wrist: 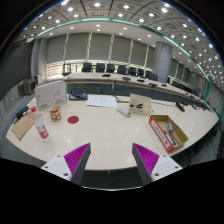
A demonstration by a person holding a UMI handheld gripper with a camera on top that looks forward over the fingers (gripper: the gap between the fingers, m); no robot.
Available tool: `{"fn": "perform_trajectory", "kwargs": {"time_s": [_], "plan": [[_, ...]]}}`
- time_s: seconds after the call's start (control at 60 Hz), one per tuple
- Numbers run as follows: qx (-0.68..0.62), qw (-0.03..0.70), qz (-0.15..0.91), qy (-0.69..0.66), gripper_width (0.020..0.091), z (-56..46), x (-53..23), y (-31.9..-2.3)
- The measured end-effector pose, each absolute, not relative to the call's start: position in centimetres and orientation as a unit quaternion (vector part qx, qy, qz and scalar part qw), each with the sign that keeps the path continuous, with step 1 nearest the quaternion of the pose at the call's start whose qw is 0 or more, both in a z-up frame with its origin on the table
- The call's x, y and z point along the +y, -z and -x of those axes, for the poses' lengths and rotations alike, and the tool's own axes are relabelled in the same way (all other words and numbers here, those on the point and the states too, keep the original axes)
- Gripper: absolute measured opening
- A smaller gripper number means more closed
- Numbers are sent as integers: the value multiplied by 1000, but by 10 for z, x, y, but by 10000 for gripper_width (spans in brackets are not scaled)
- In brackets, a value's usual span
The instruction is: Pour water
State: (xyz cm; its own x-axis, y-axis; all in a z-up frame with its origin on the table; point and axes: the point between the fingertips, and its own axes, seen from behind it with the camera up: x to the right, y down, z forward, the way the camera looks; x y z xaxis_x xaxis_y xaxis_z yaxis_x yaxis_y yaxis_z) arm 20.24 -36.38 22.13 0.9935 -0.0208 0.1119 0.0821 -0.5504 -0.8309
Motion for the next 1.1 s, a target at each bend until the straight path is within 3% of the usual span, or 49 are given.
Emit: {"fn": "perform_trajectory", "kwargs": {"time_s": [0.167, 0.483, 0.8, 0.867, 1.033, 1.1], "plan": [[-47, 473, 879, 27, 863, -159, -361, -208], [-128, 457, 878, -64, 862, 32, -347, -145], [-106, 517, 847, -62, 861, 176, -244, -87], [-95, 528, 842, -51, 837, 188, -220, -75], [-75, 552, 830, -21, 683, 200, -183, -65], [-63, 564, 824, -11, 570, 195, -171, -66]]}}
